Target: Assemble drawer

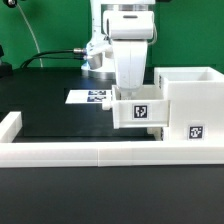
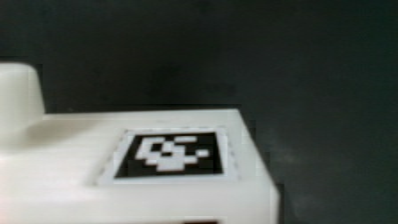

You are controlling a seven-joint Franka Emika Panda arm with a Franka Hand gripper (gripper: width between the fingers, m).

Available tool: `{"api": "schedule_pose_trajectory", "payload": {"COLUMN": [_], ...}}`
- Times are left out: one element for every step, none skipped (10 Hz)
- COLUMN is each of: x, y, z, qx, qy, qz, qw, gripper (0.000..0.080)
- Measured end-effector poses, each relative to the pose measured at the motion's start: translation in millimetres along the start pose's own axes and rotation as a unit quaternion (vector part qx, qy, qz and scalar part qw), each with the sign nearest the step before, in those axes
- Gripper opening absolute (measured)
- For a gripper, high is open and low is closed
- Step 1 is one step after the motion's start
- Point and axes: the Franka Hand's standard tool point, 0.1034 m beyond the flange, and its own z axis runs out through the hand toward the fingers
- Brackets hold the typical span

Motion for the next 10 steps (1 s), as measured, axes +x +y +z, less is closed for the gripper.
{"api": "schedule_pose_trajectory", "payload": {"x": [0.3,2.6,5.8,6.4,7.6,7.6,7.0,6.9,7.3,8.4], "y": [1.3,4.0,5.2,5.5,5.4,5.4,5.2,5.1,3.1,0.8], "z": [-1.2,-2.6,-3.0,-3.2,-3.2,-3.0,-2.7,-2.5,-1.2,0.1], "qx": [0.004,0.003,0.002,0.002,0.002,0.001,0.001,0.001,0.003,0.003], "qy": [-0.001,-0.001,-0.001,-0.001,-0.001,-0.001,-0.001,-0.001,-0.001,-0.001], "qz": [0.004,0.008,0.007,0.012,0.015,0.018,0.018,0.019,0.012,0.005], "qw": [1.000,1.000,1.000,1.000,1.000,1.000,1.000,1.000,1.000,1.000], "gripper": [0.0042,0.0042,0.0042,0.0042,0.0042,0.0042,0.0042,0.0042,0.0042,0.0042]}}
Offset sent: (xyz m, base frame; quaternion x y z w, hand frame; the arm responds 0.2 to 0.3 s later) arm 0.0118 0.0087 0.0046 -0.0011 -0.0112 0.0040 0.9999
